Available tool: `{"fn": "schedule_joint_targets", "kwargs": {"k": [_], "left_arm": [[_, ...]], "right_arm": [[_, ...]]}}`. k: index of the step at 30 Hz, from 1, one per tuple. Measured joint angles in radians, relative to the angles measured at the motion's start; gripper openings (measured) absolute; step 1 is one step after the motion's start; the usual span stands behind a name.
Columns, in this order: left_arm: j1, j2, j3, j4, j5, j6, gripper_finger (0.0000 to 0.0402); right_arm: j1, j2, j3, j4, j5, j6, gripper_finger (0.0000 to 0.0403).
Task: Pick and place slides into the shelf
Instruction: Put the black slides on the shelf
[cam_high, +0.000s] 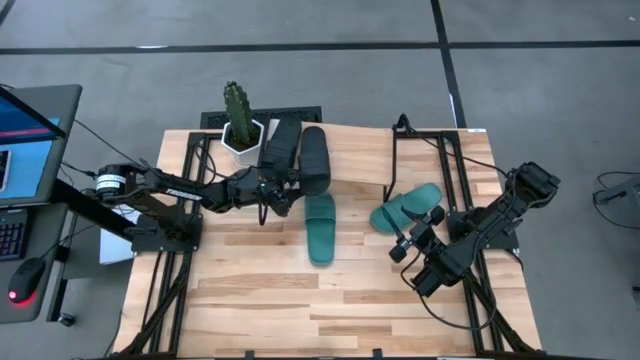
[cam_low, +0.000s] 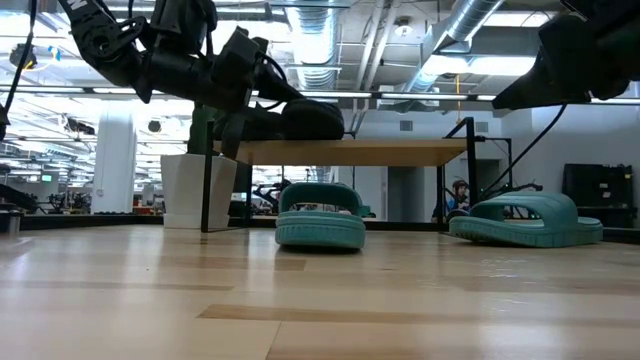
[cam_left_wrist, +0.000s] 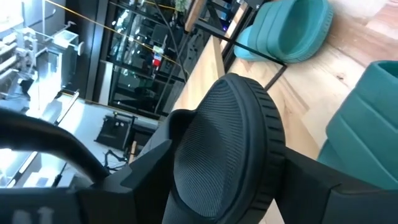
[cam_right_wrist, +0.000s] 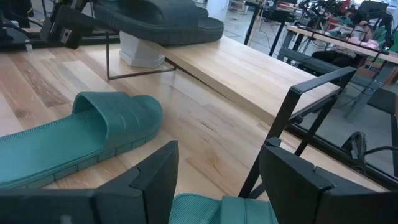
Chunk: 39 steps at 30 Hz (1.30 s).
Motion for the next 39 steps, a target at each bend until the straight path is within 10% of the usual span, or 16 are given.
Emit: {"fn": "schedule_joint_targets", "kwargs": {"k": [39], "left_arm": [[-0.099,0.001,0.0,-0.038,-0.148,0.009,0.023]], "right_arm": [[0.0,0.0,0.0,0.0,-0.019,-0.008,0.0209]]}}
